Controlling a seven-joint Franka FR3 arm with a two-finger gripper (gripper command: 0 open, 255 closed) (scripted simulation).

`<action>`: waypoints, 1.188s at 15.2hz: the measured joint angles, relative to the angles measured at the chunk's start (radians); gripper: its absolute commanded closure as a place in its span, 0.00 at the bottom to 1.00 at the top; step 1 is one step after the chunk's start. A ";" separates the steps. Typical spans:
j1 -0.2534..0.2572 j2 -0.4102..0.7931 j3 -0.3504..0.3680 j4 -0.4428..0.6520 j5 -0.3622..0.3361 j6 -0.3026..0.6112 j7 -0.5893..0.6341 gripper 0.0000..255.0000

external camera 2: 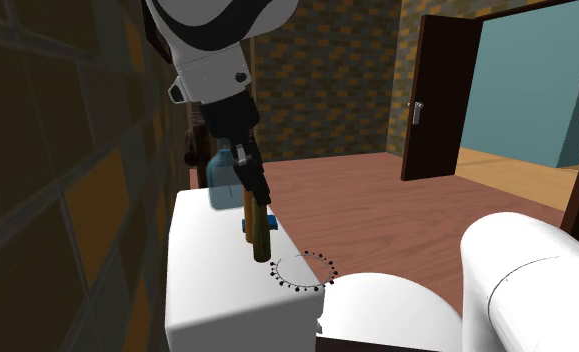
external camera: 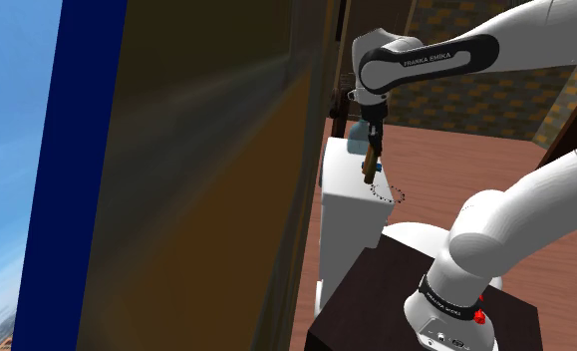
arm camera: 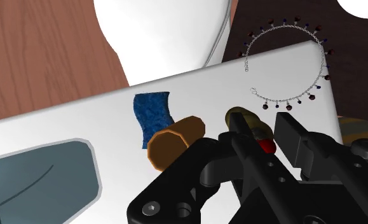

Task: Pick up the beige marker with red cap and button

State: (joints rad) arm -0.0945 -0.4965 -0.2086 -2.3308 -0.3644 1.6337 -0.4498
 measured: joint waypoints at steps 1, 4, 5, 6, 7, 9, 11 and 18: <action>0.000 0.000 0.000 0.000 0.000 0.000 0.000 1.00; 0.000 0.000 0.000 0.000 0.000 0.000 0.000 1.00; 0.000 0.000 0.000 0.000 0.000 0.000 0.000 1.00; 0.000 0.000 0.000 0.000 0.000 0.000 0.000 1.00; 0.000 -0.001 0.000 0.005 0.000 -0.006 -0.002 1.00; 0.001 -0.001 0.003 0.026 0.003 -0.027 -0.007 1.00; 0.001 -0.003 0.007 0.049 0.005 -0.051 -0.012 1.00; 0.003 0.004 0.017 0.144 0.012 -0.137 -0.035 1.00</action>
State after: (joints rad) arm -0.0913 -0.4923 -0.1918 -2.1866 -0.3525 1.4966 -0.4845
